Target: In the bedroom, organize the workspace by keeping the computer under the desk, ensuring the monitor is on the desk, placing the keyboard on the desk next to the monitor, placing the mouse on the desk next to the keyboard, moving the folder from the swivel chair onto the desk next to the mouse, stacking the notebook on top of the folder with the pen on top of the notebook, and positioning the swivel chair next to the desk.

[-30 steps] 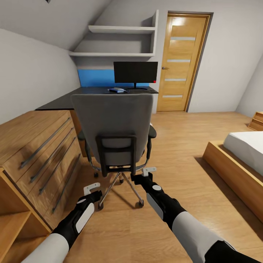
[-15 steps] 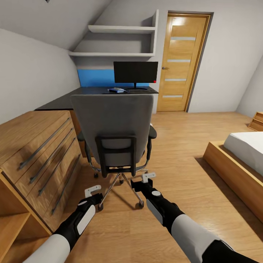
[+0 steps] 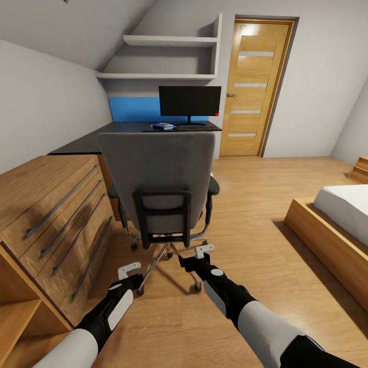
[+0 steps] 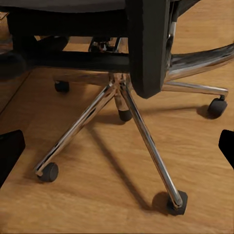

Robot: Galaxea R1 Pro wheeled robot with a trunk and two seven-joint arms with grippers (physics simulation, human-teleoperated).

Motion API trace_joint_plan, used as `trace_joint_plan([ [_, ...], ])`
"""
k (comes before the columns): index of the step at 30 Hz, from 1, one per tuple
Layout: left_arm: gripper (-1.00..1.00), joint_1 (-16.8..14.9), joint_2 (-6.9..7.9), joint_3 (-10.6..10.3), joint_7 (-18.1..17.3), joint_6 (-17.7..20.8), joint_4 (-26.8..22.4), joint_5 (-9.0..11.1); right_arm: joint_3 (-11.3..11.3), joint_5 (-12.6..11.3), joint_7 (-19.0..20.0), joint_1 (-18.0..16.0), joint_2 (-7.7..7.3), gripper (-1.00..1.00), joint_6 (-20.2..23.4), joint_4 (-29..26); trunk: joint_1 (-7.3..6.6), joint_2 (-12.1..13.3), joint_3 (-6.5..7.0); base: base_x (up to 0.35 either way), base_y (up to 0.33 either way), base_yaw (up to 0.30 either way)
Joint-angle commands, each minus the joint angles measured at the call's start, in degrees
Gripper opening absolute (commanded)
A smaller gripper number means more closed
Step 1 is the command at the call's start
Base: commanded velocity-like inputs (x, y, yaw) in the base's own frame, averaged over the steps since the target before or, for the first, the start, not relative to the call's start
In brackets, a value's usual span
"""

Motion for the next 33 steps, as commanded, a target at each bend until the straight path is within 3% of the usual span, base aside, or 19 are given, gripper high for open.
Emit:
trace_joint_plan([
  [1,1.0,0.0,0.03,-0.3,0.5,0.2,-0.1,0.4,0.4,-0.6,0.0,-0.1,-0.03,1.0,-0.1,0.0,0.0,0.0,-0.05,0.167,0.0,0.0],
  [33,1.0,0.0,0.07,-0.3,0.4,0.0,0.0,0.4,0.3,-0.6,0.5,-0.1,-0.09,1.0,-0.2,0.1,0.0,0.0,-0.05,0.096,0.0,0.0],
])
